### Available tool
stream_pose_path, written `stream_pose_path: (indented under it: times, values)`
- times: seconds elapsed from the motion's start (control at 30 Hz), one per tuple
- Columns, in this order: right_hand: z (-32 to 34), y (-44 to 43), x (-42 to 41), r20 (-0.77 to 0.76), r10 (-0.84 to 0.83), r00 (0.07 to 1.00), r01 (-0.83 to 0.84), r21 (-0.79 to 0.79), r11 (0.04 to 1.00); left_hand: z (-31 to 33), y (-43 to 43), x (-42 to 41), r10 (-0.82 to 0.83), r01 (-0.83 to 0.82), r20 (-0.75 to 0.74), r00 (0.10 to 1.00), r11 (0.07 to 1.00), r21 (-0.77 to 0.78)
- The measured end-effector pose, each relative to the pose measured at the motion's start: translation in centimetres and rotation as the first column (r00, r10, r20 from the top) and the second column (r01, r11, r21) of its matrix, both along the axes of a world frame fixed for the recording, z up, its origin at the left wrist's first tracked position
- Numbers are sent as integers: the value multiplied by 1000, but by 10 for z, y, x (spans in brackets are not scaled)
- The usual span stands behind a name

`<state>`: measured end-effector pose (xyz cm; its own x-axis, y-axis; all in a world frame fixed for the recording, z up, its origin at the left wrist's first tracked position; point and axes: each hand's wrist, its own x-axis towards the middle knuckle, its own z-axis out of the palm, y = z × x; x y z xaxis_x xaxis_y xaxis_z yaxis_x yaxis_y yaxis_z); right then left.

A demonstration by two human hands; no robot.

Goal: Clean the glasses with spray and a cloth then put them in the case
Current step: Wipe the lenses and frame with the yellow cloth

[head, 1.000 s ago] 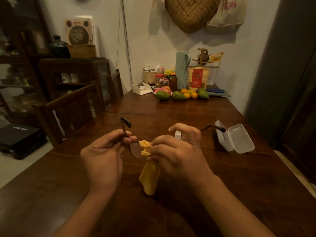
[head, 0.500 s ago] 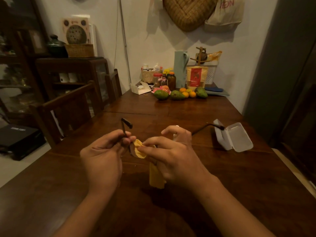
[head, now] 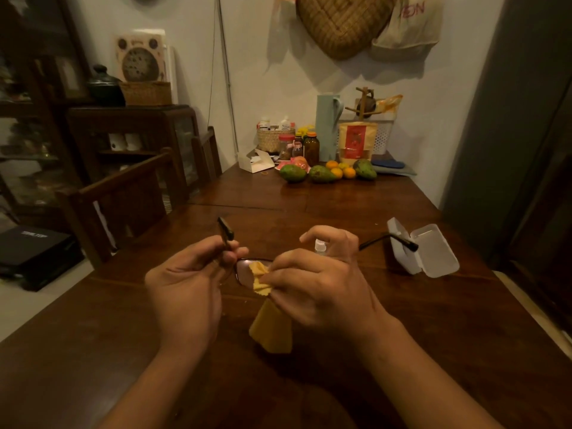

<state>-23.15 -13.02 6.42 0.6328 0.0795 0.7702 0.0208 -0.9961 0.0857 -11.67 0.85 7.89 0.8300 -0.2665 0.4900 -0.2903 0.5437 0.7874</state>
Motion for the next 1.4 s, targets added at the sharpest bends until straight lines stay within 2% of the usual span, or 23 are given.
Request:
stream_pose_path:
  times: [0.13,0.23,0.5,0.57,0.7,0.87,1.0,1.13,1.23,1.4]
  values:
    - [-4,7,2,-14,-90,996,90,20,996,1,0,0,-12,12,16,1000,1000,1]
    - [-8,12,7,-44,-81,996,80,-24,997,-2,-3,-1,1,-1,5,1000,1000,0]
    - [-9,6,5,97,-1,995,9,-82,997,-4,-3,2,88,-91,60,994,995,39]
    - [-9,7,6,136,18,991,-8,-76,997,-5,-1,2,119,-127,127,985,990,59]
    - [-5,2,3,152,90,984,-86,-30,996,-8,1,10,173,-179,144,974,983,33]
    - [0,0,2,171,26,985,-32,34,999,-5,3,12,171,-170,176,969,985,-18]
    - [-1,4,3,148,-42,988,34,57,998,-6,4,11,203,-208,225,953,978,-3]
    - [-4,11,8,95,-92,991,92,-4,996,-8,1,5,176,-179,216,960,984,-5]
    - [-8,12,9,-9,-51,999,50,-43,998,-9,-1,1,174,-183,214,961,983,24]
    - [-9,12,10,-57,27,998,-32,-75,997,-6,-2,3,144,-146,156,977,989,4]
